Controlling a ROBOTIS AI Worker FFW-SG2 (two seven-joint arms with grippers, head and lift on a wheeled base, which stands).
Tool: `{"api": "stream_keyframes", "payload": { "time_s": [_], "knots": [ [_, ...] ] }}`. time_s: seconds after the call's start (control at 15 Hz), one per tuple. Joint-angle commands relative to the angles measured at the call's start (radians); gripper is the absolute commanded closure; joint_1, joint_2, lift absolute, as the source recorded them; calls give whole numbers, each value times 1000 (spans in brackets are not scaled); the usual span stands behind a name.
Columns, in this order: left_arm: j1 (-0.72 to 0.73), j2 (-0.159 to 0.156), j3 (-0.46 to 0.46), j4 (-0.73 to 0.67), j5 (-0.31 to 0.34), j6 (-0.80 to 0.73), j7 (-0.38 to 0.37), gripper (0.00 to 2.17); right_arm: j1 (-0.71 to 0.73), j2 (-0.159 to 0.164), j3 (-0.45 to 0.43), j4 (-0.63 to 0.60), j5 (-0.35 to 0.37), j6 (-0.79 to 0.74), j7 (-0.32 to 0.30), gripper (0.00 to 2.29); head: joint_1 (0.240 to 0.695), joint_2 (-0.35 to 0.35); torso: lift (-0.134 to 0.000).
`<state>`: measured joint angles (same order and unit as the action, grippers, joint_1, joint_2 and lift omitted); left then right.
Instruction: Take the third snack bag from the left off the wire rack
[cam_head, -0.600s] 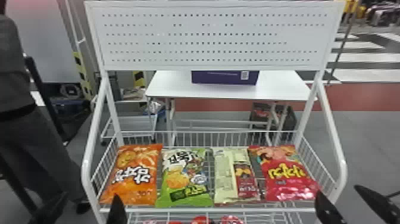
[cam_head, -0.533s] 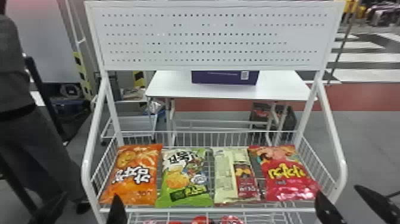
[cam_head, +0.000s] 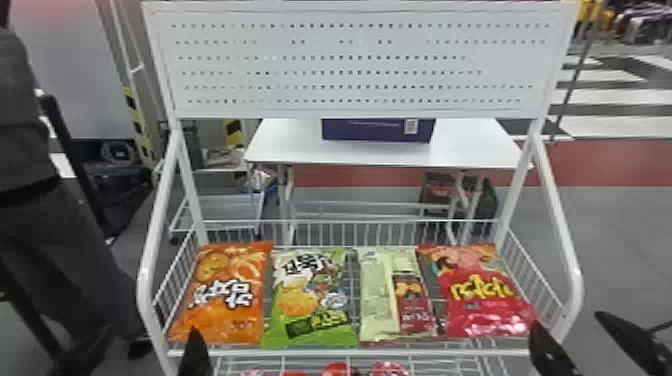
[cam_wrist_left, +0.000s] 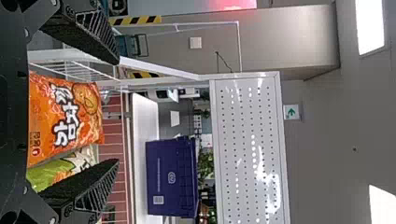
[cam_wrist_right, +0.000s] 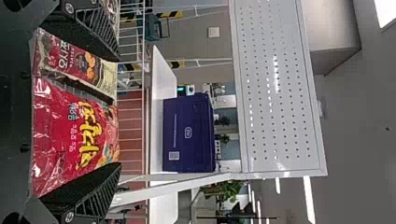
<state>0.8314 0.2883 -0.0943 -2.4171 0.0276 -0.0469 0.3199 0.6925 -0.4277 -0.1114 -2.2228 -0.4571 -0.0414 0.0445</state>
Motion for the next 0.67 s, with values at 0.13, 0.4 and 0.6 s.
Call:
{"api": "stream_keyframes", "payload": {
  "time_s": [0.13, 0.4, 0.6],
  "knots": [
    [17, -5, -8, -20, -11, -3, 2, 147, -165, 15, 107, 98, 24, 145, -2, 97, 499, 0, 0],
    [25, -5, -22, -17, -26, 0, 2, 147, -470, 118, 276, 278, 144, 357, -3, 97, 499, 0, 0],
    [25, -5, -42, -16, -37, 0, 2, 147, -637, 175, 358, 414, 186, 467, -8, 97, 499, 0, 0]
  ]
}}
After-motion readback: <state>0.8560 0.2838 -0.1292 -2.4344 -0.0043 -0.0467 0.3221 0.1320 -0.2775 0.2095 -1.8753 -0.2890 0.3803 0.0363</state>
